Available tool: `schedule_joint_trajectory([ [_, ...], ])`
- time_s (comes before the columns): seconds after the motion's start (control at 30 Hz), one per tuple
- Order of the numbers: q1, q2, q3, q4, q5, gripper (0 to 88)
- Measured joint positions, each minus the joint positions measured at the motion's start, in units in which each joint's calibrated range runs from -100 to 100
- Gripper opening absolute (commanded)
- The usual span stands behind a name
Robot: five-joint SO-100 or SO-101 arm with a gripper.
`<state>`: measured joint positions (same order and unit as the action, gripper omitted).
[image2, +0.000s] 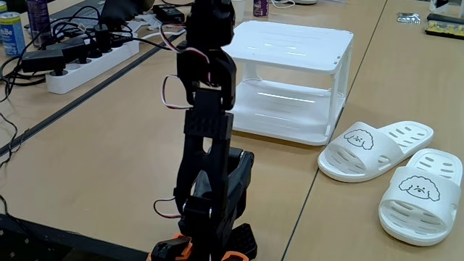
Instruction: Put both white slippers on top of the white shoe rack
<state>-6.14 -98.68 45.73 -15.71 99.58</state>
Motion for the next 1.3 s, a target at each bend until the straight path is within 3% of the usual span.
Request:
schedule_joint_trajectory([
  [0.4, 0.0, 8.08, -2.07, 2.66, 0.0, 0.8],
  [0.87, 0.0, 44.95, -37.29, 2.66, 0.0, 0.7],
  [1.03, 1.5, 56.16, -40.07, 3.09, 0.0, 0.8],
  [1.3, 16.4, 56.49, -21.2, 25.24, 0.0, 1.1],
])
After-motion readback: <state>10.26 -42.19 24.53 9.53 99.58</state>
